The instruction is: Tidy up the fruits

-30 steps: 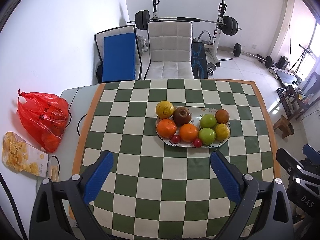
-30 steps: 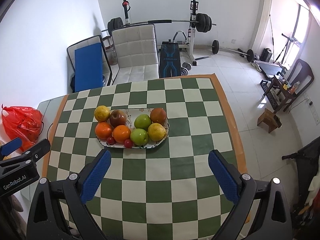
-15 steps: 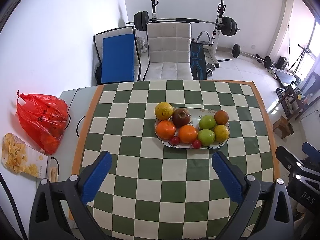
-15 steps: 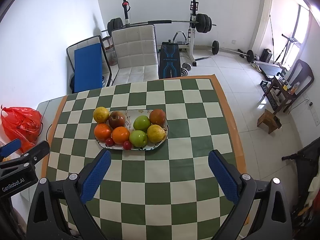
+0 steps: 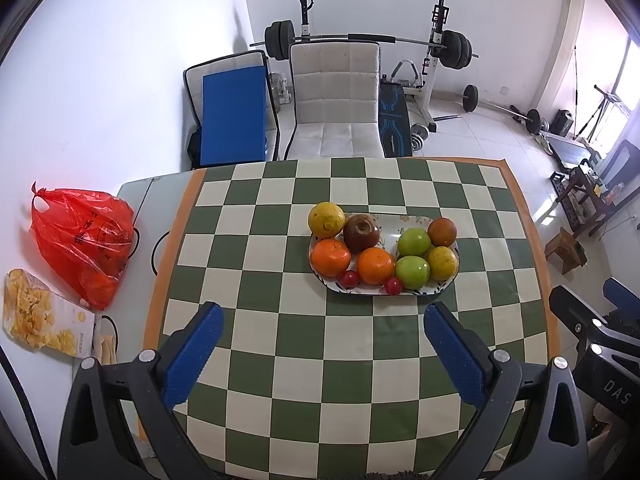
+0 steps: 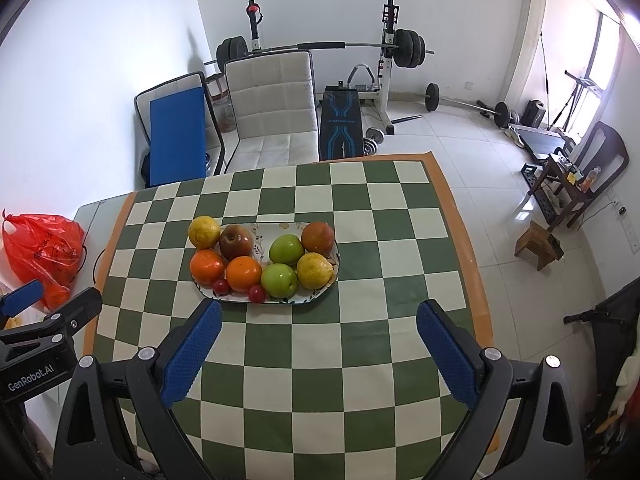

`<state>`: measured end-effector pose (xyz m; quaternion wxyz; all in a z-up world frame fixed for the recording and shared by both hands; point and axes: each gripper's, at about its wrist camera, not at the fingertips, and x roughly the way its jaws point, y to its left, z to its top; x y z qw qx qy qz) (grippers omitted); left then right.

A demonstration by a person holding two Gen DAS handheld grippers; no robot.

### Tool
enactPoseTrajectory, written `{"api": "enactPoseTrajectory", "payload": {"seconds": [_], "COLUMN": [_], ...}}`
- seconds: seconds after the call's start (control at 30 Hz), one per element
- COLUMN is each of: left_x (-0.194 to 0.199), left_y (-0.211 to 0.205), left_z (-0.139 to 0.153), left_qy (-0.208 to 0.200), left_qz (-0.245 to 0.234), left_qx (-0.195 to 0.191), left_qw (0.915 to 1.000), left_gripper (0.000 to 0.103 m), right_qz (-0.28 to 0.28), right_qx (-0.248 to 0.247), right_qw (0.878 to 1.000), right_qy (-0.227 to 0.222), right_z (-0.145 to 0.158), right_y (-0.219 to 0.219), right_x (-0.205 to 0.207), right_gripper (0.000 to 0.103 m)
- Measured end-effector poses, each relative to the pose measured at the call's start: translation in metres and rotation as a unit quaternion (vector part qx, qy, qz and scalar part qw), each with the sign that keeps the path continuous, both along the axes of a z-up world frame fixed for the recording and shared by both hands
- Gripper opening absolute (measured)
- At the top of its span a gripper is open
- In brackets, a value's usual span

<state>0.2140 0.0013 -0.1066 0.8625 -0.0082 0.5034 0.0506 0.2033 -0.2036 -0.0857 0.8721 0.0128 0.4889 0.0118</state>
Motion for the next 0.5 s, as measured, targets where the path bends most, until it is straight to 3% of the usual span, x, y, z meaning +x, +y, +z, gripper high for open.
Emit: {"api": "enactPoseTrajectory", "payload": {"seconds": [0.5], "left_x": [0.0005], "left_y": [0.0004], "left_z": [-0.0072], "left_qy": [0.007], "left_qz": [-0.010], "left_qx": [-0.005], "left_qw": [0.9999], "left_gripper": [0.103], "right_qz": [0.005], "right_qx": [-0.002], "right_qw": [1.000], "right_qy": [0.002], "right_z": [-0.0007], "right_y": [0.0029], "right_x": [0.0024], "right_gripper": [0.100]}}
